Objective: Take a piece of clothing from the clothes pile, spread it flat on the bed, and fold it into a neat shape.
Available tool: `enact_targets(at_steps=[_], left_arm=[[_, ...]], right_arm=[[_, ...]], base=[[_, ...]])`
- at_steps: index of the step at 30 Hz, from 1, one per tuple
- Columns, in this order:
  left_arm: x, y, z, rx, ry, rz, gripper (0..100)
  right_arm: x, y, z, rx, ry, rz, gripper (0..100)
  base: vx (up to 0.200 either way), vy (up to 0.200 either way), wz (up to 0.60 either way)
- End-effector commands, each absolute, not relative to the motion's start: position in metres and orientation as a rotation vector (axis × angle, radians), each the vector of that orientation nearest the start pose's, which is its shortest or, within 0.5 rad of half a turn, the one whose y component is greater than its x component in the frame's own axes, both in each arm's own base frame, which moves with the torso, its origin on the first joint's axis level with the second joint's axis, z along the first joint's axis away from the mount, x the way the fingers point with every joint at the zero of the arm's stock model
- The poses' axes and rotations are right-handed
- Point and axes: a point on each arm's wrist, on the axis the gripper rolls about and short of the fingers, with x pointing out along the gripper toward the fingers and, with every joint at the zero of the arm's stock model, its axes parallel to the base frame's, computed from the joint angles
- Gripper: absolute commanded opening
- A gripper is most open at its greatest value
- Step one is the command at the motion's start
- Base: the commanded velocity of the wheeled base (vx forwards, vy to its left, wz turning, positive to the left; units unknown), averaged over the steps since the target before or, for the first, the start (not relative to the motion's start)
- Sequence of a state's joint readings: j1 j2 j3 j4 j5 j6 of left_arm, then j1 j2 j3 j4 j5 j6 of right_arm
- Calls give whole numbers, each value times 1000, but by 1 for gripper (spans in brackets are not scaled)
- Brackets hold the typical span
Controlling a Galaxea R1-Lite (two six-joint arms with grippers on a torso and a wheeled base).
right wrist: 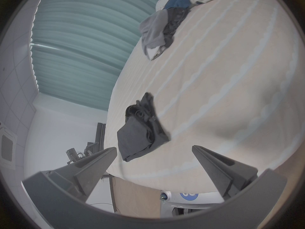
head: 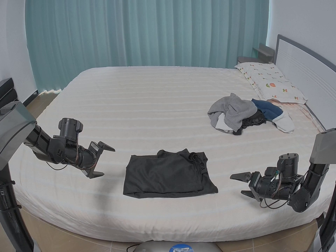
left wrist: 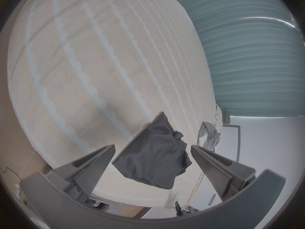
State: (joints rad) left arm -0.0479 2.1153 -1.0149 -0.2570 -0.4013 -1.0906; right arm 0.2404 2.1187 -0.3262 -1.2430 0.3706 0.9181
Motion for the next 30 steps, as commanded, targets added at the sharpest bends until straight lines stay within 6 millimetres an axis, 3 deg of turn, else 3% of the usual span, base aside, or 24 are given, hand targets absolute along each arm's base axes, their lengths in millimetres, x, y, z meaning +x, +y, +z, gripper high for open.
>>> enact_targets(at_steps=[1,5,10,18,30], left_arm=[[368,-26,58,-1153,995,80,100],[368,-28,57,-1146,999,83,100],[367,-29,55,-1139,1003,88,100],[368,-29,55,-1139,1003,89,100],[368,-30,55,-1138,1003,89,100]], right_arm=[[280,95,11,859,785,346,100],[295,101,16,786,720,404,100],[311,101,-6,772,738,392,100],[319,76,-28,654,729,349,100],[326,89,-38,640,735,378,100]], base=[[0,200,0],[0,200,0],[0,0,0],[0,0,0],[0,0,0]])
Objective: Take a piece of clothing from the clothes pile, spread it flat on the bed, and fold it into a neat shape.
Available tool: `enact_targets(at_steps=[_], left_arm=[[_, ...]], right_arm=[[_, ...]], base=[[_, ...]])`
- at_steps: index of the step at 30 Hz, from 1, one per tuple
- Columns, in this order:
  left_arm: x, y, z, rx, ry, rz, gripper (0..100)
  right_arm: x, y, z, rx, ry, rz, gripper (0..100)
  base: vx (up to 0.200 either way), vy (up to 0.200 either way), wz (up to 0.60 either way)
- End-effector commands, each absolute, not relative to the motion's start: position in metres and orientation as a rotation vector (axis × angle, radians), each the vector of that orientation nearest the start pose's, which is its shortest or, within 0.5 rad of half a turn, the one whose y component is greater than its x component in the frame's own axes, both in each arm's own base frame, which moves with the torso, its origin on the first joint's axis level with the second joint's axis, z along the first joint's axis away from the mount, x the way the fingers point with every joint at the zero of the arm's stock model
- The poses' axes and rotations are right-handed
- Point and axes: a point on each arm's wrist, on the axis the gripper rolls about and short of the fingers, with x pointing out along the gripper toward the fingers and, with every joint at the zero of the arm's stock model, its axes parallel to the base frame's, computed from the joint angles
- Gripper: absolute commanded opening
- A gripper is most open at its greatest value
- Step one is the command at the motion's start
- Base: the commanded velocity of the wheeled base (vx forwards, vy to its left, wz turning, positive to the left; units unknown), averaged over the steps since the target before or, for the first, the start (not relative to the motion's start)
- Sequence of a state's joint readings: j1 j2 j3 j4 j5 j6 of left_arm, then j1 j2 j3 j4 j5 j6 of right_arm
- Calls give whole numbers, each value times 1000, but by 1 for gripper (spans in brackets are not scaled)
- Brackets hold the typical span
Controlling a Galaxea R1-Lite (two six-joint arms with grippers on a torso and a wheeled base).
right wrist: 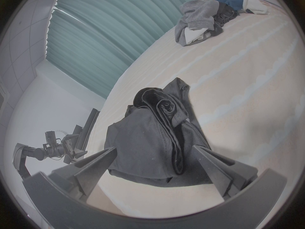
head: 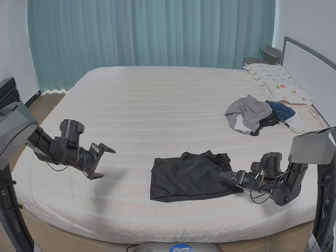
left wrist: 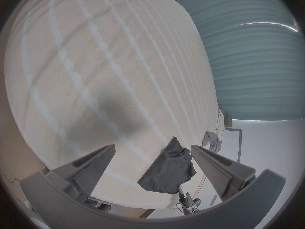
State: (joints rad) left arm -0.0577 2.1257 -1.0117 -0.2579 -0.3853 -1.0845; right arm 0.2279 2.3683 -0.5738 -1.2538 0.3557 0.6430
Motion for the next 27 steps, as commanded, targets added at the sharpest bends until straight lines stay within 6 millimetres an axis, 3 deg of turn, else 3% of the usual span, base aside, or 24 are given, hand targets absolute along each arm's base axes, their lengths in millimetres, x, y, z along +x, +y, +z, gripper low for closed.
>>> enact_targets(at_steps=[1,8,9,20,27], left_arm=[[369,-30,55,-1138,1001,88,100],[369,-30,55,-1138,1001,88,100],[369,-30,55,-1138,1001,88,100],[369,-30,55,-1138,1003,89,100],[369,-30,54,-1138,1003,89,100]], right_arm=[[326,89,-40,638,738,379,100],[328,88,-42,639,739,371,100],[329,88,-43,637,737,368,0],[324,73,-35,626,724,338,0],[309,61,-24,598,719,324,0]], base=[[0,0,0],[0,0,0],[0,0,0],[0,0,0],[0,0,0]])
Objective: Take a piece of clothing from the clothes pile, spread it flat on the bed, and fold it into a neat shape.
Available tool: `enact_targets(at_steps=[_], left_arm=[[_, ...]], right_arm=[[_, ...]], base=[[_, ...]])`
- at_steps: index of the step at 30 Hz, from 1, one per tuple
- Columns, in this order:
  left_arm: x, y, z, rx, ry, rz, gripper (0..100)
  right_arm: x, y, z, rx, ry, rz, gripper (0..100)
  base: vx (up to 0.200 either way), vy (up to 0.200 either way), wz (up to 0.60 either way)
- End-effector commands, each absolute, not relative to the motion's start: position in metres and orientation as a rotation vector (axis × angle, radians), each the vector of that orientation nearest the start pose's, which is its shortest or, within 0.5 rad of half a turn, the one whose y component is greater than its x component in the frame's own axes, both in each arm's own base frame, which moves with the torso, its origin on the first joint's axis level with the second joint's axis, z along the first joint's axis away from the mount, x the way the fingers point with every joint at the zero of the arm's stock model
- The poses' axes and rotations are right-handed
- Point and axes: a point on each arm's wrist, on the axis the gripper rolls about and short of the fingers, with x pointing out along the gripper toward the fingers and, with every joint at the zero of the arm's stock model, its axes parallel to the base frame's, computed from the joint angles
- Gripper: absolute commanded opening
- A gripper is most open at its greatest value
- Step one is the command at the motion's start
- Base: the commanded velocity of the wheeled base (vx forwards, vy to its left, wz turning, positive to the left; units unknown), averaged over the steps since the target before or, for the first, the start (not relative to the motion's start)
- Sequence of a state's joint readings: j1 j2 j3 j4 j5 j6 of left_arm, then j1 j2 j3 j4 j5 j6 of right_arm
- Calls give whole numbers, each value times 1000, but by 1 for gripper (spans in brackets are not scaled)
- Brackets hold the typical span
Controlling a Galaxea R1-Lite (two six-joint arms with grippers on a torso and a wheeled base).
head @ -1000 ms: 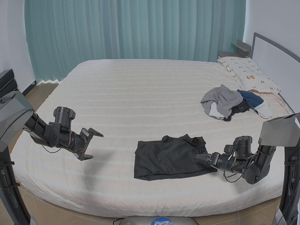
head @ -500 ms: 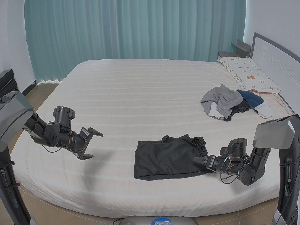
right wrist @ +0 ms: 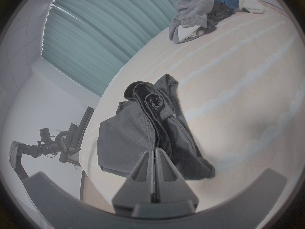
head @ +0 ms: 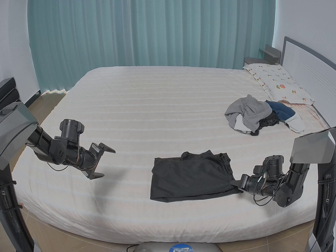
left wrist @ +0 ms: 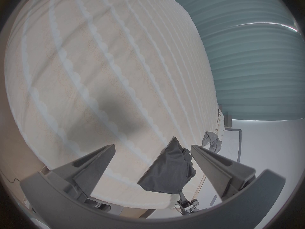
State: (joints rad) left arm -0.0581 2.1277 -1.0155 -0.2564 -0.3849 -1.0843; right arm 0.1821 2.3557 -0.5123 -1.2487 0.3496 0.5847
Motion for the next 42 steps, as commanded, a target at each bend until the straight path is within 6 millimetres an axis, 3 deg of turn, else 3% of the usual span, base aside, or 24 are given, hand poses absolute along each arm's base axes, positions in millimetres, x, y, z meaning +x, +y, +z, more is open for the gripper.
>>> enact_targets(at_steps=[1,7,17,18,25,33,34,36,41,42], left_arm=[[369,-30,54,-1138,1003,89,100],[369,-30,53,-1138,1004,90,100],[369,-31,53,-1137,1004,90,100],[369,-31,53,-1137,1007,92,100],[369,-31,53,-1136,1005,92,100],[369,-31,53,-1136,1005,92,100],[369,-31,53,-1136,1005,92,100],[369,-31,53,-1136,1005,92,100],[369,-31,53,-1136,1005,92,100],[369,-31,53,-1136,1006,93,100]], right_arm=[[308,60,-22,597,714,322,0],[305,49,-14,588,696,300,0],[301,46,-35,508,754,301,0],[301,46,-37,494,751,305,100],[317,50,-14,530,646,331,100],[359,57,3,597,563,323,100],[374,62,9,602,566,328,100],[384,71,13,603,578,344,100],[395,79,4,602,607,346,100],[405,84,-6,595,608,348,100]], base=[[0,0,0],[0,0,0],[0,0,0],[0,0,0],[0,0,0],[0,0,0],[0,0,0],[0,0,0],[0,0,0],[0,0,0]])
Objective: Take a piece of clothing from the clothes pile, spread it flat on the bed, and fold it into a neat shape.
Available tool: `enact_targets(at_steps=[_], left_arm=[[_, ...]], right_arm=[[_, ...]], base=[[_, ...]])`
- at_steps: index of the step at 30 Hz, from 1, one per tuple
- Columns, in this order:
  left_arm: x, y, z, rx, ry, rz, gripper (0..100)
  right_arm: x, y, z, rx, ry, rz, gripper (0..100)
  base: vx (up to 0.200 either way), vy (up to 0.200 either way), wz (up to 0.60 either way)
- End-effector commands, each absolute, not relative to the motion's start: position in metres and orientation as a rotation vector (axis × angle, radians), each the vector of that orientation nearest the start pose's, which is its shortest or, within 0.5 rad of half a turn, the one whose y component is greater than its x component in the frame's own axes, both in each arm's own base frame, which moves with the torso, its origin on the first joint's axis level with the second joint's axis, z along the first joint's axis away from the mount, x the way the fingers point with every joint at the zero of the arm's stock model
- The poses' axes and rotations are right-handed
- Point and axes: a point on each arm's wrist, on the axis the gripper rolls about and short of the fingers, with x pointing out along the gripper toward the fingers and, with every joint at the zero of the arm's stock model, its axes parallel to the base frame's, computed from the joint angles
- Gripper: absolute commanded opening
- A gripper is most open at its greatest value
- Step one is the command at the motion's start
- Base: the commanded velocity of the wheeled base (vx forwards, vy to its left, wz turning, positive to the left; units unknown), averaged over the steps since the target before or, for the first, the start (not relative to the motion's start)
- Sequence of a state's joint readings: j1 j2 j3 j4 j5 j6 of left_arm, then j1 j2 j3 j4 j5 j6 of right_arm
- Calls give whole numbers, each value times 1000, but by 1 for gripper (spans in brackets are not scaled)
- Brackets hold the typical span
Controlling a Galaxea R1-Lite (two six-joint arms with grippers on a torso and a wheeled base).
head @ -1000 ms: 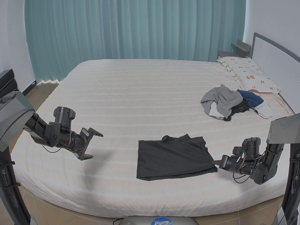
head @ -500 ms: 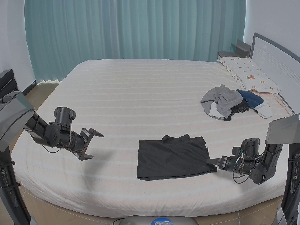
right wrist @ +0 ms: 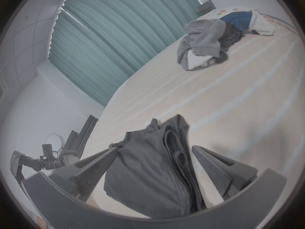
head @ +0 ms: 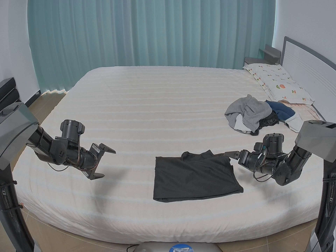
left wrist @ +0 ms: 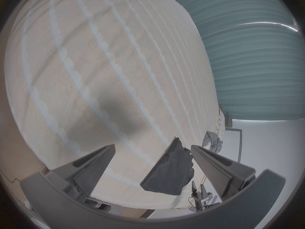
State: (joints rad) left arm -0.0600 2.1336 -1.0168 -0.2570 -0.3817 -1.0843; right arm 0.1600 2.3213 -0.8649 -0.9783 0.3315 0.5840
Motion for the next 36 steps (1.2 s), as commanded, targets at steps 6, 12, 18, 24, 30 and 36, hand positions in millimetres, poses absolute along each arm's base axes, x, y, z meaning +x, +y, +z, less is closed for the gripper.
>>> enact_targets(at_steps=[6,12,18,24,30,36], left_arm=[[369,-31,53,-1136,1006,93,100],[369,-31,53,-1136,1006,93,100],[369,-31,53,-1135,1006,94,100],[369,-31,53,-1134,1005,95,100],[369,-33,51,-1124,1003,106,100],[370,-34,51,-1124,1003,106,100]], right_arm=[[418,88,-15,589,587,331,100],[420,98,-21,582,594,346,100],[424,100,-24,565,575,319,0],[427,92,-25,565,575,287,0],[434,80,-18,577,540,264,0],[444,70,-11,584,484,223,0]], base=[[0,0,0],[0,0,0],[0,0,0],[0,0,0],[0,0,0],[0,0,0]])
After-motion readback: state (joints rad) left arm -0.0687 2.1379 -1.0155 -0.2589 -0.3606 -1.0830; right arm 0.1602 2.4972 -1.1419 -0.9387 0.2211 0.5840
